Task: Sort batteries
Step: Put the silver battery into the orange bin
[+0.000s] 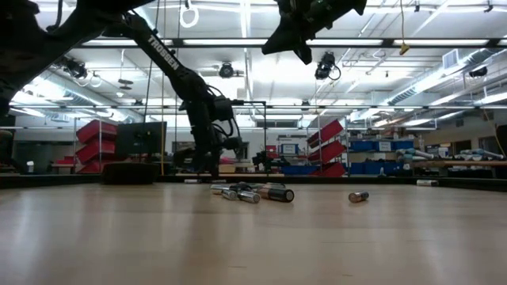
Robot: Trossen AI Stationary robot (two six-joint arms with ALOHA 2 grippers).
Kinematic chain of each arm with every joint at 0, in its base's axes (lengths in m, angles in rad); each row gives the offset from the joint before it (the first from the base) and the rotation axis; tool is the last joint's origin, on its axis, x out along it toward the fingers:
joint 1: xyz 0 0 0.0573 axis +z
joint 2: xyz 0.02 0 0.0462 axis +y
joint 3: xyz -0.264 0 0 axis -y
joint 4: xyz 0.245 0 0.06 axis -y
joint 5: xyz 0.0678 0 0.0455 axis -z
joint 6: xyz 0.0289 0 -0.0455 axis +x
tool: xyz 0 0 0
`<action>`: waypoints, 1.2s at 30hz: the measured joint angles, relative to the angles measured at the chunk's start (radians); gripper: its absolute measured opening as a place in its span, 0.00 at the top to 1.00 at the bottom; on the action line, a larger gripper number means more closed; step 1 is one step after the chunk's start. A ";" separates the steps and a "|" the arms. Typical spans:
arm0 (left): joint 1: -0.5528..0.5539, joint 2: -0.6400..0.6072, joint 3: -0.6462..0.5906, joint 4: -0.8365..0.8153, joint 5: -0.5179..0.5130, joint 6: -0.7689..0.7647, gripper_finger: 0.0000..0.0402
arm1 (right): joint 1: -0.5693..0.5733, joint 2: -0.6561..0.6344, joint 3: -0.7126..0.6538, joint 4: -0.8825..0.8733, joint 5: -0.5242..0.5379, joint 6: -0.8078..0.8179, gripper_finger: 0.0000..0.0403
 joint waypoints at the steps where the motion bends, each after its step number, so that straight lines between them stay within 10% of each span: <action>1: 0.004 0.000 0.000 0.001 0.006 0.001 1.00 | 0.000 0.000 0.000 0.000 0.000 0.000 0.99; 10: 0.012 0.000 0.000 -0.014 0.038 0.002 1.00 | 0.000 0.000 0.000 0.009 0.002 0.000 0.98; 17: -0.011 0.000 0.000 -0.131 0.319 -0.025 1.00 | 0.000 0.000 0.000 0.013 0.004 0.000 0.99; 36: -0.045 -0.020 0.000 -0.191 0.295 -0.020 1.00 | 0.000 0.000 0.000 0.069 0.004 -0.019 0.98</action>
